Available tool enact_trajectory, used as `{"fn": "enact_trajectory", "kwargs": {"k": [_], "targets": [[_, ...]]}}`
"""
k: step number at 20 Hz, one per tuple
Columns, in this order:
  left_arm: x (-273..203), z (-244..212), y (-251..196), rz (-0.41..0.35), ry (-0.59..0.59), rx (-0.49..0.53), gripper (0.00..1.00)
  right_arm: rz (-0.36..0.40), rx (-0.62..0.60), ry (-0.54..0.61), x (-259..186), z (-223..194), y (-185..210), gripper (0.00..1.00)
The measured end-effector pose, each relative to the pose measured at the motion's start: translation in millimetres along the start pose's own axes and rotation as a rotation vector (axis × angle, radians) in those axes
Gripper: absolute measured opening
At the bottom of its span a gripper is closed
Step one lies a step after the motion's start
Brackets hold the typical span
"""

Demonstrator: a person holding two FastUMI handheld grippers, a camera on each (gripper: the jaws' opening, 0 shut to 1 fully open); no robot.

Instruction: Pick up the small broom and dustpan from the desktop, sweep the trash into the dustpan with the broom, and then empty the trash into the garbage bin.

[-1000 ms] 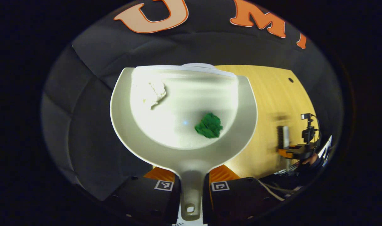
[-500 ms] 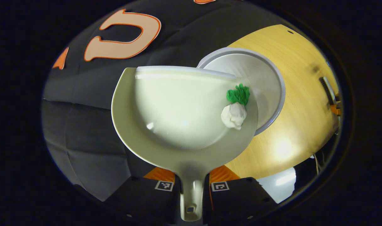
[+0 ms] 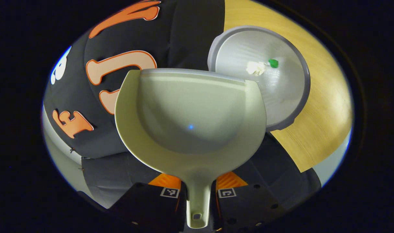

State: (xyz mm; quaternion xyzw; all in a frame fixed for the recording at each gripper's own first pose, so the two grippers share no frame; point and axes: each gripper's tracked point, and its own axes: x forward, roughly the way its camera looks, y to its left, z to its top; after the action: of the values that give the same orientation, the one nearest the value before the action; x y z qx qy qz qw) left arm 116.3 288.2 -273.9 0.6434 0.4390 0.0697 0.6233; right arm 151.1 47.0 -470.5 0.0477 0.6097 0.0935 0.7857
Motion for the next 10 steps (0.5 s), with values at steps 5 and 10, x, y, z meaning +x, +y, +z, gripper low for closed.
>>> {"fn": "enact_trajectory", "kwargs": {"k": [5,10], "targets": [[-11,15,-74,-0.349,-0.040,-0.449,0.29,0.017,0.028,-0.034,-5,7,4,0.97],[-21,54,-121,-0.596,-0.131,-0.804,0.29,0.003,0.052,-0.103,-17,17,8,0.97]]}}
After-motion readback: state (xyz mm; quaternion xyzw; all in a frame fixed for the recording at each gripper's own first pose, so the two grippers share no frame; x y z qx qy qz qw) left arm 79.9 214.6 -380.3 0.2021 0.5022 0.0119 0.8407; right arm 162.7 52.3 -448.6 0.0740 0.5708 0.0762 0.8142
